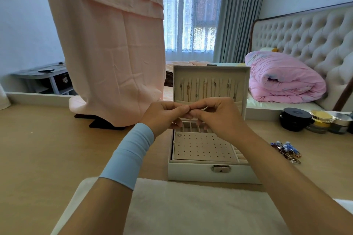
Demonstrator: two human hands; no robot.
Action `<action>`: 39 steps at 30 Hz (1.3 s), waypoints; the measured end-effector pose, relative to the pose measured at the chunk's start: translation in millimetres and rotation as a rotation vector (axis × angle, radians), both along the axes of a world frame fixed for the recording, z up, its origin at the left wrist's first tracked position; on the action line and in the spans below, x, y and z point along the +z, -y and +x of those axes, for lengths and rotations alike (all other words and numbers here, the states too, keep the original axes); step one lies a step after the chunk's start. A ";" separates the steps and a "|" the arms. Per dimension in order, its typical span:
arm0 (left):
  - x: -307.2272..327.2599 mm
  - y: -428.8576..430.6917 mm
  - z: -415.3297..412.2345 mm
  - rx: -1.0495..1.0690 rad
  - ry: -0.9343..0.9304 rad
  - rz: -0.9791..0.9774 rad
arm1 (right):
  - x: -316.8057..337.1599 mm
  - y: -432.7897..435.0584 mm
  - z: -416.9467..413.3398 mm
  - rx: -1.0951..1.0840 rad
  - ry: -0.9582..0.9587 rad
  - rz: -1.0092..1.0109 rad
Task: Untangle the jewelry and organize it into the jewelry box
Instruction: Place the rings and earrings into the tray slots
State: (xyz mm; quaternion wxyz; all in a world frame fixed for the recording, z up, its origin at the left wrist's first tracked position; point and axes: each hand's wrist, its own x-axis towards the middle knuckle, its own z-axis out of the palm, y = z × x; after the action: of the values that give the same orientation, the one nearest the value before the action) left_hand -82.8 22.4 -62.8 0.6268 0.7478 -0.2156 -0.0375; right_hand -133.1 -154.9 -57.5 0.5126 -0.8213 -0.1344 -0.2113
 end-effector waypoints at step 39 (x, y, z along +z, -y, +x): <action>-2.8 2.7 4.3 0.103 0.351 0.952 | -28.9 -5.2 12.7 -0.316 0.009 -0.781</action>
State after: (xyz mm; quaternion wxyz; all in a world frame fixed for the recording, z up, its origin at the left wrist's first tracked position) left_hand -78.5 19.7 -65.5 0.1720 0.9553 -0.2392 0.0255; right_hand -120.4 -149.8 -86.4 0.1237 -0.9634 -0.0792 -0.2242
